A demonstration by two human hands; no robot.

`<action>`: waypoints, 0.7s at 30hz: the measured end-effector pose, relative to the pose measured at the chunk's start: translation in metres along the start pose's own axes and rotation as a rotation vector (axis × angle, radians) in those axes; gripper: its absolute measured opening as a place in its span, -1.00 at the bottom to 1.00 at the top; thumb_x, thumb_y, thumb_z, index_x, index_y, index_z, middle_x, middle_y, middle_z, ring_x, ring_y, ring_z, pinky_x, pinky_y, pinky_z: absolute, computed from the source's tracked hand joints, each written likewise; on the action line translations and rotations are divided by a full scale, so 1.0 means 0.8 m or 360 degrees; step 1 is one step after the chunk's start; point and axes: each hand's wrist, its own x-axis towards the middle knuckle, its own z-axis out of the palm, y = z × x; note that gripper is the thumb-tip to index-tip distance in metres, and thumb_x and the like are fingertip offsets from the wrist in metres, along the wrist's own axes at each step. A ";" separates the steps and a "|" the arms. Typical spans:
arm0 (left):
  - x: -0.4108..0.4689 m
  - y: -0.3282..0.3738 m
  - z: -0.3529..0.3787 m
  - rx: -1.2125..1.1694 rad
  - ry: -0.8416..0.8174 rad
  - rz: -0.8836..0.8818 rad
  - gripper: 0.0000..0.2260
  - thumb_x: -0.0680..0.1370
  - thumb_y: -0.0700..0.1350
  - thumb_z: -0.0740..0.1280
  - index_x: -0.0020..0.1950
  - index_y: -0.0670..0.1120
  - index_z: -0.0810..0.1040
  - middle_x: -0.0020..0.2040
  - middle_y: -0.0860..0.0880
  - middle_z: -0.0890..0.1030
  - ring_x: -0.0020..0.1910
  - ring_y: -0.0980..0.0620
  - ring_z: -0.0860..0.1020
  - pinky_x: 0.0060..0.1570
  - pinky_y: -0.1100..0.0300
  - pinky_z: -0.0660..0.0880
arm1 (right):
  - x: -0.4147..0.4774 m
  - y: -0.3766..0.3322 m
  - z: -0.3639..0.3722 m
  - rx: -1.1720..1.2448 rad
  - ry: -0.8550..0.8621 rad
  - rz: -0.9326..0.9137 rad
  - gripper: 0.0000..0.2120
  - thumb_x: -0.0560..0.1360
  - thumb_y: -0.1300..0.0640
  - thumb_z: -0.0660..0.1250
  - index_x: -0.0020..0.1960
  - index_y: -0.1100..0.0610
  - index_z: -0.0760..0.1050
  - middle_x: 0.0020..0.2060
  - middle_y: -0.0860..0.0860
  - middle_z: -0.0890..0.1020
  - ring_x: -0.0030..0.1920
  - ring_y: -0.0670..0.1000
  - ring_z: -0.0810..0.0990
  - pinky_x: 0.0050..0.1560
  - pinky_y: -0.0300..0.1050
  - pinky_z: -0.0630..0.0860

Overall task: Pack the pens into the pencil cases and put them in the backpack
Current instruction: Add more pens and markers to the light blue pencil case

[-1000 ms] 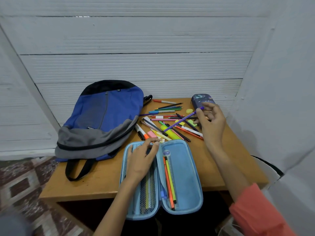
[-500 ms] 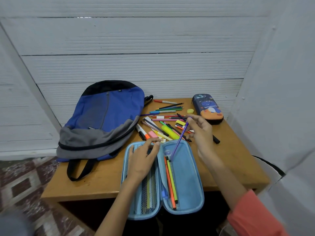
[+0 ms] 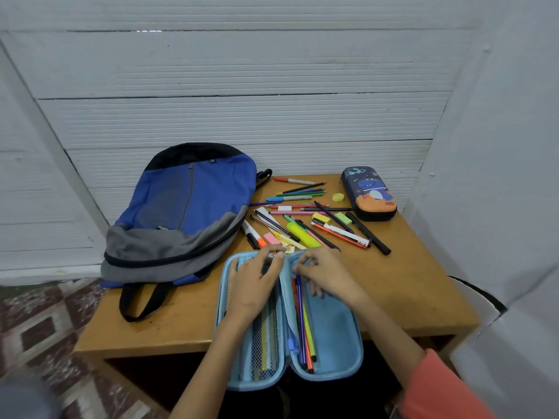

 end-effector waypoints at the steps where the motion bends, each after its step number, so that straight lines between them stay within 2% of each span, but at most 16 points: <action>1: 0.000 -0.001 0.001 0.0001 -0.0005 -0.0010 -0.70 0.53 0.28 0.00 0.12 0.30 0.44 -0.20 0.20 0.59 -0.07 0.26 0.54 0.45 -0.05 0.07 | 0.004 -0.001 -0.005 -0.0096 0.0101 -0.0021 -0.90 0.54 0.09 0.35 -0.15 0.04 0.55 -0.37 0.05 0.62 -0.45 0.05 0.60 -0.47 -0.15 0.49; 3: 0.000 -0.001 0.001 0.0003 -0.0004 -0.0018 -0.66 0.54 0.28 0.00 0.15 0.27 0.46 -0.17 0.19 0.61 -0.05 0.25 0.54 0.46 -0.03 0.03 | 0.015 -0.002 -0.019 -0.0235 0.0359 -0.0048 -0.88 0.54 0.07 0.33 -0.17 -0.03 0.55 -0.31 -0.06 0.59 -0.33 -0.02 0.58 -0.37 -0.10 0.50; 4: 0.000 -0.001 0.001 0.0002 -0.0002 -0.0019 -0.65 0.54 0.28 0.00 0.16 0.26 0.47 -0.14 0.18 0.62 -0.04 0.24 0.54 0.46 -0.03 0.03 | 0.021 -0.001 -0.028 -0.0276 0.0481 -0.0048 -0.90 0.55 0.08 0.32 -0.14 -0.04 0.56 -0.26 -0.08 0.59 -0.27 -0.07 0.55 -0.32 -0.14 0.47; 6: 0.000 0.000 0.001 -0.0001 0.0000 -0.0028 -0.63 0.53 0.29 0.00 0.17 0.25 0.48 -0.11 0.17 0.64 -0.03 0.24 0.54 0.47 -0.04 0.03 | 0.033 0.006 -0.044 -0.0383 0.0627 0.0012 -0.90 0.55 0.13 0.30 -0.05 -0.01 0.59 -0.10 -0.07 0.63 -0.12 -0.10 0.53 -0.25 -0.18 0.41; 8: 0.000 0.002 -0.001 -0.0002 -0.0006 -0.0026 -0.62 0.53 0.29 -0.01 0.18 0.25 0.48 -0.12 0.16 0.64 -0.03 0.25 0.53 0.47 -0.06 0.03 | 0.043 0.020 -0.055 -0.0578 0.0574 0.0077 -0.84 0.55 0.20 0.29 -0.02 0.03 0.63 0.06 -0.01 0.64 0.07 -0.01 0.57 -0.16 -0.16 0.43; 10: -0.001 0.002 -0.002 0.0005 0.0001 -0.0015 -0.66 0.55 0.28 0.01 0.17 0.25 0.48 -0.17 0.20 0.62 -0.07 0.27 0.53 0.45 -0.09 0.07 | 0.048 0.032 -0.060 -0.0647 0.0496 0.0130 -0.84 0.53 0.25 0.31 -0.04 0.08 0.64 0.11 0.04 0.62 0.19 0.06 0.54 -0.09 -0.12 0.48; 13: -0.001 0.002 -0.001 0.0010 0.0009 -0.0006 -0.71 0.57 0.26 0.03 0.14 0.27 0.47 -0.19 0.23 0.60 -0.09 0.30 0.53 0.43 -0.09 0.10 | 0.050 0.045 -0.062 -0.0574 0.0546 0.0144 -0.92 0.49 0.24 0.38 -0.07 0.10 0.61 0.15 0.11 0.58 0.24 0.10 0.51 0.03 -0.09 0.50; 17: -0.001 0.002 0.000 0.0000 -0.0005 -0.0006 -0.72 0.53 0.28 0.00 0.10 0.31 0.43 -0.25 0.21 0.59 -0.11 0.29 0.53 0.45 -0.08 0.07 | 0.048 0.049 -0.060 -0.0608 0.0567 0.0089 -0.91 0.49 0.16 0.42 -0.02 0.13 0.62 0.18 0.12 0.55 0.26 0.08 0.49 -0.04 -0.17 0.46; 21: -0.001 0.004 -0.002 -0.0011 -0.0015 -0.0009 -0.69 0.53 0.28 0.00 0.13 0.29 0.45 -0.26 0.22 0.57 -0.12 0.25 0.53 0.42 -0.14 0.13 | 0.048 0.052 -0.058 -0.0591 0.0616 0.0066 -0.91 0.48 0.16 0.43 -0.02 0.11 0.59 0.16 0.10 0.56 0.25 0.07 0.50 -0.03 -0.12 0.50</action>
